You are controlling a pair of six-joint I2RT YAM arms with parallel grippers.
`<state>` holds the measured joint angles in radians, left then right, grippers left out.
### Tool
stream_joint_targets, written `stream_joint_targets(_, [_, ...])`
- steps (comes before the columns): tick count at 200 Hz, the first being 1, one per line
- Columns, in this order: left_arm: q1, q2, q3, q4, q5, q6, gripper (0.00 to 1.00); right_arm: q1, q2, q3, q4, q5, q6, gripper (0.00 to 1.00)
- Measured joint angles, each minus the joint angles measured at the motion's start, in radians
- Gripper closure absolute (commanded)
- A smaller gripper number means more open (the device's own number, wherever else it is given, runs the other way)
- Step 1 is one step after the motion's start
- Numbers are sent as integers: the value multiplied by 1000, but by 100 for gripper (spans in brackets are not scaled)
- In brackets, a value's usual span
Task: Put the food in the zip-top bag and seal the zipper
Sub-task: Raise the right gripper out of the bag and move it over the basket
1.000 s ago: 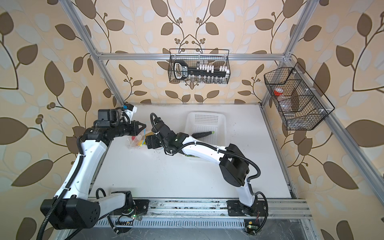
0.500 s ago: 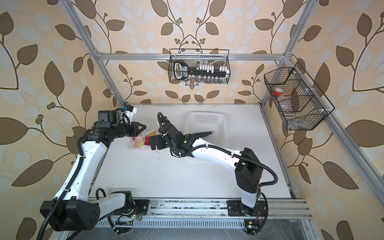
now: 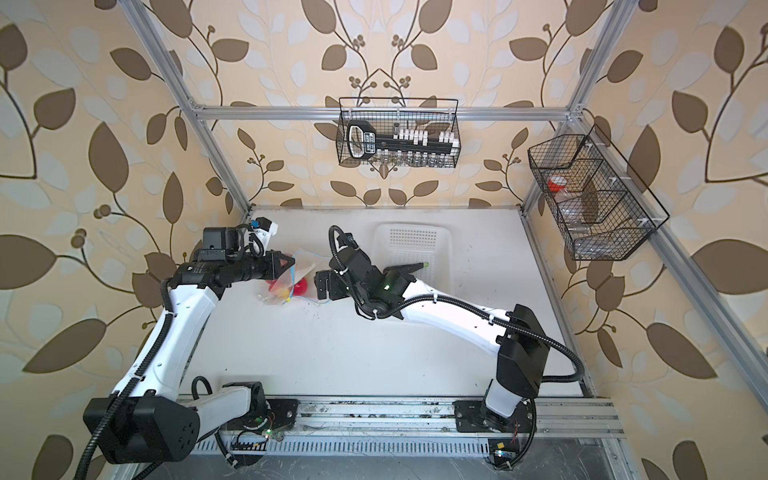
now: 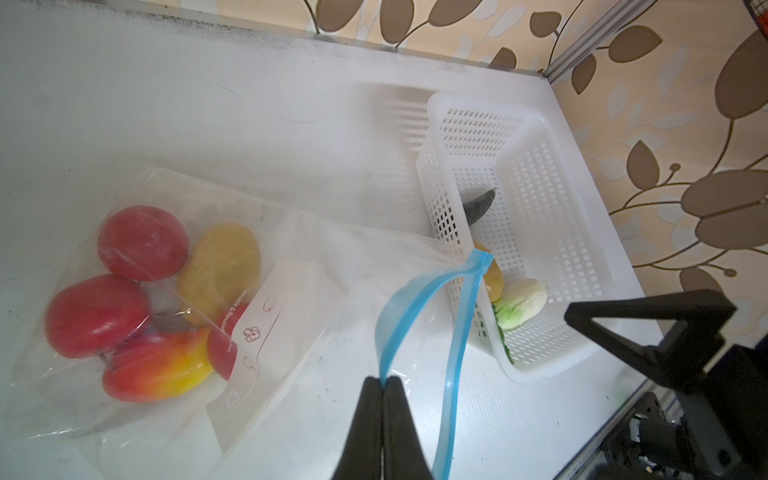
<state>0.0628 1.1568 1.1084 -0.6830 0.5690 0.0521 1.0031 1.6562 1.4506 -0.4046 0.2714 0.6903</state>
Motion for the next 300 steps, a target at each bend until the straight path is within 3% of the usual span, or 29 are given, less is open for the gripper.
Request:
stream_joint_targets(78, [-5,-27,-74,-2,6,19,100,-11,-60,-35,-170,115,140,0])
stream_joint_targets(113, [-5,-42,-97,0,18,20,100,-47,-78,-116,-170,88,147,0])
stream_joint_targets(158, [-5,-59,-140,8,25,24,100,-136,-113,-235,-153,41,120,0])
stream_joint_targets(300, [-3,-48,-150,23,14,49,100,-315,-21,-238,-141,-13,-41,0])
